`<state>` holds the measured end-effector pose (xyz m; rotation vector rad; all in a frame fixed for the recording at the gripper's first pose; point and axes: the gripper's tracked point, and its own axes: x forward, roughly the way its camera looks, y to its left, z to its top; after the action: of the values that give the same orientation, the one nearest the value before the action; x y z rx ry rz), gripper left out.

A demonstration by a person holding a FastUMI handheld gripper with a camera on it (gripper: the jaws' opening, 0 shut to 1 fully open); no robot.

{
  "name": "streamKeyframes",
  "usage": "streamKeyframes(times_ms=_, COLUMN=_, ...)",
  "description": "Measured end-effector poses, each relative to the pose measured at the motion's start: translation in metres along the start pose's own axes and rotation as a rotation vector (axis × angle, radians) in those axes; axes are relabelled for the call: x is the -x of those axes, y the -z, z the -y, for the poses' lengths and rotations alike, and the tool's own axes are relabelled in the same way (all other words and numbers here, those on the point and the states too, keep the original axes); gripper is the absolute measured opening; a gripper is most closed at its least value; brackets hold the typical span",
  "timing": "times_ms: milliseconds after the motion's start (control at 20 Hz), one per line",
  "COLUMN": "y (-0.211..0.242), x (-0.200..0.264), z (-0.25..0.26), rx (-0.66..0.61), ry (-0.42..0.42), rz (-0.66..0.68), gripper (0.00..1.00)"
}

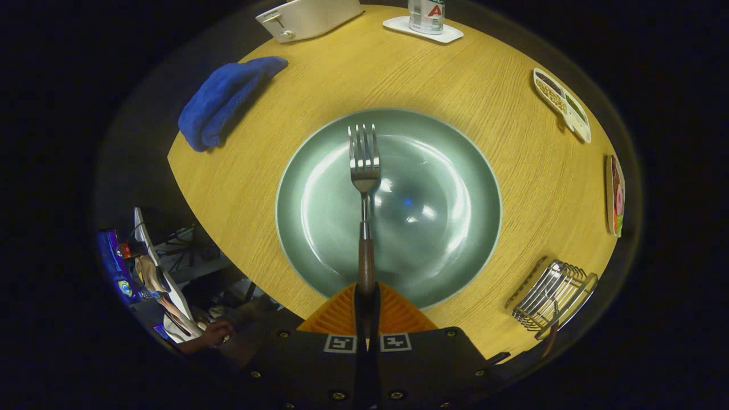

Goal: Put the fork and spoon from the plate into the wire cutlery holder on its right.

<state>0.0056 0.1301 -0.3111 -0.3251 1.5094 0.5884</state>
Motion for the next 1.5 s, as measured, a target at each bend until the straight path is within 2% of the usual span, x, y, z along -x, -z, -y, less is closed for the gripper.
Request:
streamKeyframes(times_ms=250, y=0.011, x=0.032, z=0.018, rx=0.018, ry=0.009, rz=-0.015, gripper=0.01)
streamKeyframes(times_ms=450, y=0.029, x=0.056, z=0.036, rx=-0.022, ry=0.0, rz=-0.033, gripper=0.01)
streamKeyframes(times_ms=900, y=0.095, x=0.109, z=0.096, rx=-0.089, ry=0.035, rz=-0.137, gripper=0.01)
streamKeyframes(times_ms=1500, y=0.138, x=0.134, z=0.15, rx=-0.226, ry=0.039, rz=-0.161, gripper=0.01)
